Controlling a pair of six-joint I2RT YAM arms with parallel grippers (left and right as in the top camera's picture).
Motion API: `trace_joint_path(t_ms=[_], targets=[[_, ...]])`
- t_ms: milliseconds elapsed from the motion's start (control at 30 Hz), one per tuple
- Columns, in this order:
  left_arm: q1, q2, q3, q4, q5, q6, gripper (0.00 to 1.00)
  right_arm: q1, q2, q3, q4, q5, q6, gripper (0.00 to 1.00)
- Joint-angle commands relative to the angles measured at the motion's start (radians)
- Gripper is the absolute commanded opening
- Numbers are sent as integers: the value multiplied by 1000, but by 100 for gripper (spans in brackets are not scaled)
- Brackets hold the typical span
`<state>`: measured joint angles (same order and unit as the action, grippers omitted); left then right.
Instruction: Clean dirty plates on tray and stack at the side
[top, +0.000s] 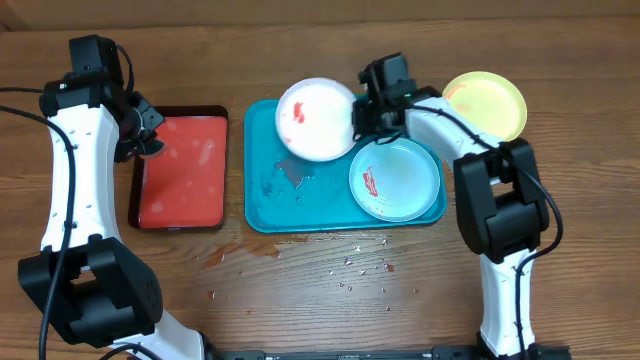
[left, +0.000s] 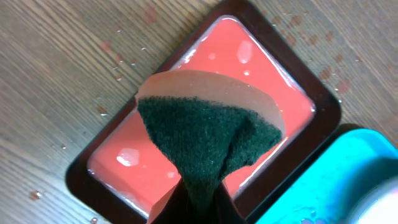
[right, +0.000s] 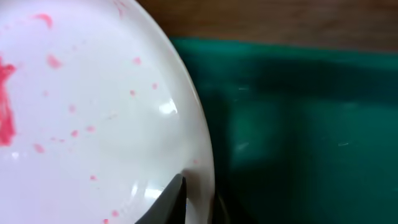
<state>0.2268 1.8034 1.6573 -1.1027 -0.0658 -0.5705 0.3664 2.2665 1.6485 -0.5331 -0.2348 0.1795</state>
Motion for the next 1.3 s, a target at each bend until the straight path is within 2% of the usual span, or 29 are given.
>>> trace_joint_path(t_ms=[0, 167, 333, 400, 633, 733, 933, 1067, 1267], targets=[[-17, 9, 0, 15, 67, 24, 4, 59, 0, -5, -69, -22, -3, 16], [-61, 9, 0, 30, 66, 25, 4, 89, 0, -4, -130, -21, -3, 16], [-124, 9, 0, 58, 67, 59, 4, 87, -2, 22, -128, -22, -3, 31], [-155, 10, 0, 67, 67, 59, 4, 87, -2, 22, -122, -21, 40, 34], [-246, 63, 0, 136, 68, 59, 4, 100, 2, 6, -124, 10, 261, 30], [-291, 126, 0, 172, 109, 136, 4, 106, 2, -16, -131, 43, 320, 21], [-337, 220, 0, 212, 230, 259, 4, 107, 2, -21, -143, 42, 319, 4], [-358, 260, 0, 245, 344, 328, 4, 106, 2, -21, -139, 42, 303, 4], [-389, 269, 0, 290, 383, 328, 4, 110, 2, -21, -135, 39, 105, 4]])
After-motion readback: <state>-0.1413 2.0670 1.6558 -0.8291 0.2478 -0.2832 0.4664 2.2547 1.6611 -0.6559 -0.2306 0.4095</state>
